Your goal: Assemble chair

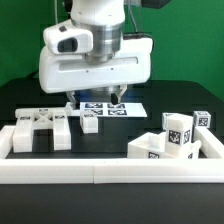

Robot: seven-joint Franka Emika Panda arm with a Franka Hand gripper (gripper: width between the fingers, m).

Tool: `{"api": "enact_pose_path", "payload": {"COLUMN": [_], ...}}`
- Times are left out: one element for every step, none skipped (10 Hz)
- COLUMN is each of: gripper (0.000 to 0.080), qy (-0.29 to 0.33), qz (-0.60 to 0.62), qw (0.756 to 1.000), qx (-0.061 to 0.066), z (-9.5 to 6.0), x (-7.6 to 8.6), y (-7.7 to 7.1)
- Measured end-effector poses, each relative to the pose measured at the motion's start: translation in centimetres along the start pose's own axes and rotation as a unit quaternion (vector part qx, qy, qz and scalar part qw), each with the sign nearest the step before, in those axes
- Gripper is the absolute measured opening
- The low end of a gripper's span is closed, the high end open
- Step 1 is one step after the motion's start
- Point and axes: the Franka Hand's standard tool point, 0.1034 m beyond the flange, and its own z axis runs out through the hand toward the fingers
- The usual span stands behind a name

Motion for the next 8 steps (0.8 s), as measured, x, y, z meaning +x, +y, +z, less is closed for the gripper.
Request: {"api": "enact_pose_path", "payload": {"gripper": [0.0649, 0.0649, 0.0649, 0.0649, 0.0649, 0.0649, 0.0649, 0.0649], "qy": [-0.031, -0.064, -0.099, -0.113, -0.157, -0.188, -0.207, -0.238], "qz": [0.003, 0.007, 0.009, 0.008, 0.008, 0.007, 0.009, 0.007], "qw": [0.999, 0.998, 0.995, 0.994, 0.987, 0.982, 0.978, 0.971], "qx": [-0.006, -0.003, 0.005, 0.007, 0.016, 0.018, 0.009, 0.006], "z": [0.4, 0.9, 1.0, 1.0, 1.3, 1.5, 2.0, 2.7], "x": [-0.2, -0.8, -0.9, -0.6, -1.1, -1.1, -1.1, -1.8], "y": [0.5, 0.8, 0.5, 0.4, 0.1, 0.1, 0.4, 0.7]}}
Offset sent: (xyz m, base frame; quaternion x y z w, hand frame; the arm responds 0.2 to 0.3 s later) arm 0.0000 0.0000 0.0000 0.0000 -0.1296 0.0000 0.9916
